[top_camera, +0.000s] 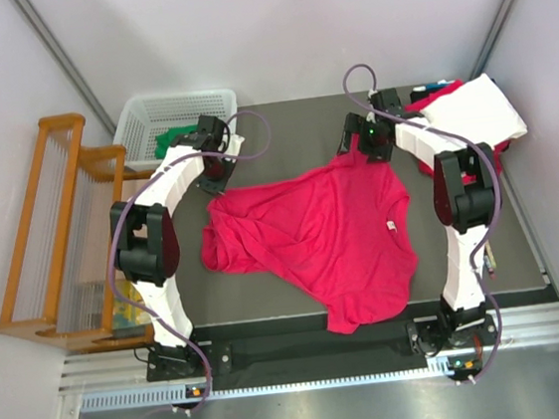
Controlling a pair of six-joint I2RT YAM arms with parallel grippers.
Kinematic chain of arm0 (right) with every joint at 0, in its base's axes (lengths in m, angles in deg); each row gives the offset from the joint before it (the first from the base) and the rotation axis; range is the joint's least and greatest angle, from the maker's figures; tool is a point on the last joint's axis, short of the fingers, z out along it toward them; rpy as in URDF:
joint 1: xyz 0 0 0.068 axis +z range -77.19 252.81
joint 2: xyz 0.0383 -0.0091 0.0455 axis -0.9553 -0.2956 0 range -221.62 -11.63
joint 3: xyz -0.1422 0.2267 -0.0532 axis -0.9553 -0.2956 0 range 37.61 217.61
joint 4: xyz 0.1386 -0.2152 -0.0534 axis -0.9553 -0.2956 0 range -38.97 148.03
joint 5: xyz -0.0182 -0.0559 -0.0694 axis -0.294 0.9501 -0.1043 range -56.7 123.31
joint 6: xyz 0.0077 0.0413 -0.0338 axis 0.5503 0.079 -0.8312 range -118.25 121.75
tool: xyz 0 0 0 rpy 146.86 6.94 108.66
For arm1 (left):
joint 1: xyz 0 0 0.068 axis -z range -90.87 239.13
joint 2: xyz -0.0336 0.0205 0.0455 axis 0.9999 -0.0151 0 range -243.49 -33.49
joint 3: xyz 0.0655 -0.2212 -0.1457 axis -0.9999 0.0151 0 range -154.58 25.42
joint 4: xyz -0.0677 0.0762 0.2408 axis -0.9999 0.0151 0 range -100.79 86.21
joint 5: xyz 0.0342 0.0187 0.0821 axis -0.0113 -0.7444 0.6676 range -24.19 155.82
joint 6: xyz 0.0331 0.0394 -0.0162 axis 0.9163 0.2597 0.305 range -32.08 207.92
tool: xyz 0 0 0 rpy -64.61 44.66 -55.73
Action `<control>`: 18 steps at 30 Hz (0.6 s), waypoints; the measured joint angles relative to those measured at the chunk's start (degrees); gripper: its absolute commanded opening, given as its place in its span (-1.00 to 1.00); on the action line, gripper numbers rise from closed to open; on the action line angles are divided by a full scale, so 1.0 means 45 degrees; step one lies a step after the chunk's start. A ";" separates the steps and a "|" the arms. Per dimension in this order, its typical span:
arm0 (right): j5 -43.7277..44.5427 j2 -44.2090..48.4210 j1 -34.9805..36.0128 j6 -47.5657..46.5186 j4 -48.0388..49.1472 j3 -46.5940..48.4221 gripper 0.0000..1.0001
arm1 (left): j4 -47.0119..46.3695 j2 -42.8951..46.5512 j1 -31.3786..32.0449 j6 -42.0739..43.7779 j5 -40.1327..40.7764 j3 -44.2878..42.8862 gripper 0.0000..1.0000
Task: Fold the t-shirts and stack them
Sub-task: Flatten the tshirt out
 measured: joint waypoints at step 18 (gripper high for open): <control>-0.0568 -0.1020 0.0000 0.0199 -0.0015 0.1166 0.43 | 0.0019 0.0000 0.0000 0.0015 -0.0024 0.0194 -1.00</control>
